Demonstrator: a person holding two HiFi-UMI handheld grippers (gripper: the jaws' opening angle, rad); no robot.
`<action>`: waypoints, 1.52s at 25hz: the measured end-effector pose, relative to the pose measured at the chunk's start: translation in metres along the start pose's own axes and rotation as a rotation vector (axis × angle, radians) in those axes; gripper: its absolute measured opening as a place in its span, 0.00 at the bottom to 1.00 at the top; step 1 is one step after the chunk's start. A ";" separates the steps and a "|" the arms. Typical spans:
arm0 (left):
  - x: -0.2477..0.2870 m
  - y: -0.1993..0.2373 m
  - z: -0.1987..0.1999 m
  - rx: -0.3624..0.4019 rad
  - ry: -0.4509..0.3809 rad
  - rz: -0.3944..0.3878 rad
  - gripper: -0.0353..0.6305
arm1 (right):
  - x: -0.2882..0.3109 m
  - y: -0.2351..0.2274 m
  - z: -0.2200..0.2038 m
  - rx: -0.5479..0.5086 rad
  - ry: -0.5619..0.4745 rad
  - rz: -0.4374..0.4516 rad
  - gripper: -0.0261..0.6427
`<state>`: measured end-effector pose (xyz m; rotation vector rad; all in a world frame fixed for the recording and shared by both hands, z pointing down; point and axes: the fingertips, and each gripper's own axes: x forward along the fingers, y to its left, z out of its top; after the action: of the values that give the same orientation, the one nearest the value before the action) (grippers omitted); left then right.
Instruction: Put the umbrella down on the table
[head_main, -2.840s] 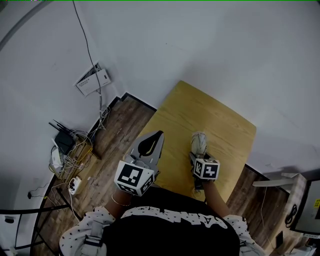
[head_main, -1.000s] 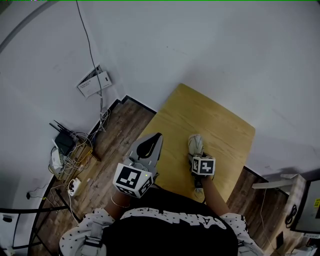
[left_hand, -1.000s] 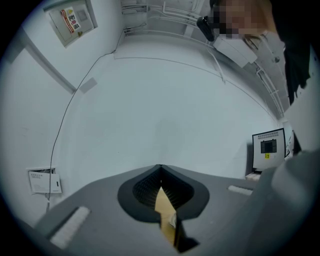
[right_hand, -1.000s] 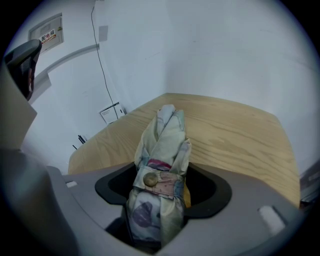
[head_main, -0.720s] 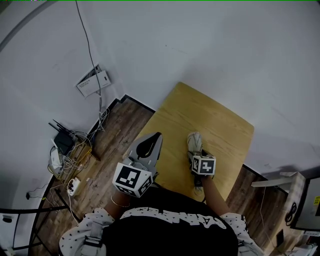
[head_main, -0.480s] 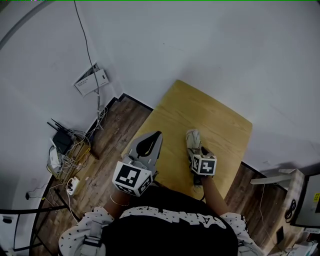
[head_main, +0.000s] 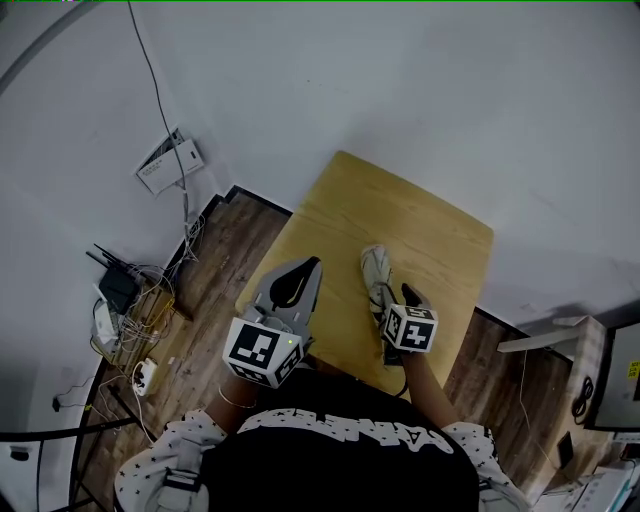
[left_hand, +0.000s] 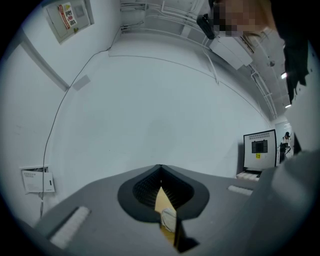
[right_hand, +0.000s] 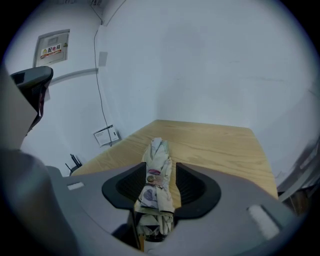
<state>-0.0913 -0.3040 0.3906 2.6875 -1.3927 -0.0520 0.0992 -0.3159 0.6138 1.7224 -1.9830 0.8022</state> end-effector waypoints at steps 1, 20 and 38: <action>0.001 -0.002 0.000 0.002 0.002 -0.007 0.05 | -0.004 -0.002 0.002 0.009 -0.013 -0.006 0.33; 0.015 -0.043 -0.011 -0.011 0.030 -0.124 0.05 | -0.077 -0.029 0.031 0.081 -0.183 -0.110 0.06; 0.035 -0.082 -0.019 -0.020 0.045 -0.232 0.05 | -0.131 -0.035 0.061 0.115 -0.320 -0.109 0.06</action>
<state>-0.0027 -0.2837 0.4008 2.8007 -1.0562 -0.0246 0.1598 -0.2587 0.4909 2.1184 -2.0517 0.6468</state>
